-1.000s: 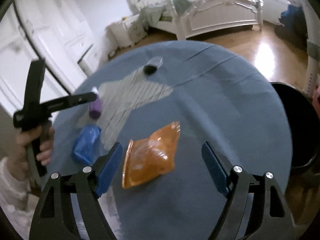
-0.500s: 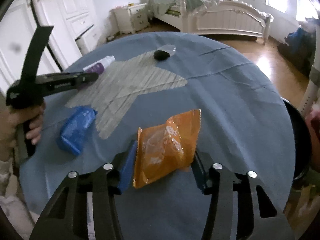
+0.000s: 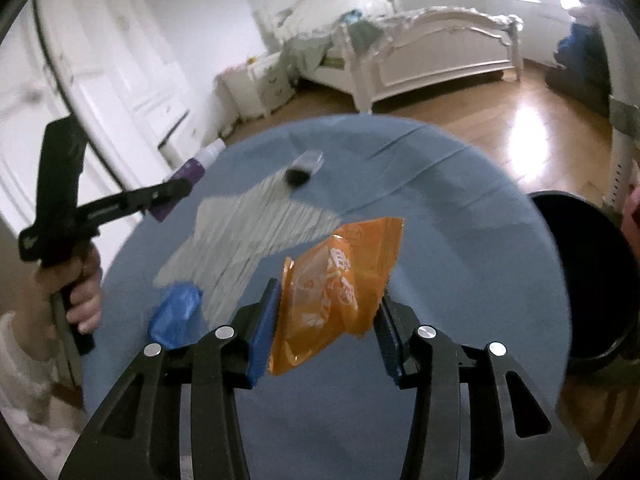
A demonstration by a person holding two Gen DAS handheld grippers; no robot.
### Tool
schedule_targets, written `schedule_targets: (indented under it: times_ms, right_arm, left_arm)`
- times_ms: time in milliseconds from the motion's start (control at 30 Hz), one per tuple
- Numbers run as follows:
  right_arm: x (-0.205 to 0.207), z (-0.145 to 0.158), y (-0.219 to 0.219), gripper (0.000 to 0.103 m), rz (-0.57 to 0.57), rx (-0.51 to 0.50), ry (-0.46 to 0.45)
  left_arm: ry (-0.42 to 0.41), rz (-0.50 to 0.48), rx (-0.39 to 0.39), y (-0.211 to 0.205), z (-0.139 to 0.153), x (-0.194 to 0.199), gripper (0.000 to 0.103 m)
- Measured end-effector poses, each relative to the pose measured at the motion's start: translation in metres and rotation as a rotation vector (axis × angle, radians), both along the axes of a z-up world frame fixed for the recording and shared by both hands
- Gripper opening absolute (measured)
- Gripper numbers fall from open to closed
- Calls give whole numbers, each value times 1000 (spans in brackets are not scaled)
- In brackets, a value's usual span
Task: Collect trash
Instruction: 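Carry the spray bottle and orange bag over the black bin and open both tools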
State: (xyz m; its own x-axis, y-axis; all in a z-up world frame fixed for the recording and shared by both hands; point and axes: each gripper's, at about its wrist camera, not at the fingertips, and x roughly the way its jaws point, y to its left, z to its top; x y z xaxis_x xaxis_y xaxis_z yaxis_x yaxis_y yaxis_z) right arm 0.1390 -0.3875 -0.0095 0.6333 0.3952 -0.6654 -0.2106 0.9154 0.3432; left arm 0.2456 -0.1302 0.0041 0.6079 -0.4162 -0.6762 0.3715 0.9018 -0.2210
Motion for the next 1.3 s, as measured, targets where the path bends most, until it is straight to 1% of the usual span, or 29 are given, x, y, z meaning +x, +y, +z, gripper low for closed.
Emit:
schedule_targets:
  times_ms: [100,200,400,533,667,767,933,1133,1300]
  right_arm:
    - [1,10,-28,45,-62,26,-27]
    - [2,20,-59,45,-122,54,-54]
    - [1,40,-126,45,-250,78,-114]
    - [0,38,-172,45,-334,115,-126]
    - [3,27,-202,45,-389,135,-121]
    - [5,15,-218,45,-416,148,-108]
    - [9,-5,-240,45,-445,174,-85]
    - [10,-24,-253,45,-463,193,-63]
    - [14,-34,-262,45,-473,205,-47]
  left_arm:
    - [-31,-48,-25,-31,17,1,24]
    - [-65,-92,-27,-64,27,3,24]
    - [-69,-227,-58,-139,38,6,25]
    - [-65,-324,-72,-192,36,13,25]
    - [-49,-387,-65,-232,28,15,25]
    - [-22,-421,-66,-254,22,20,25]
    - [15,-452,-55,-280,10,22,25]
    - [44,-476,-35,-295,-2,24,25]
    - [62,-482,-26,-303,-11,29,25]
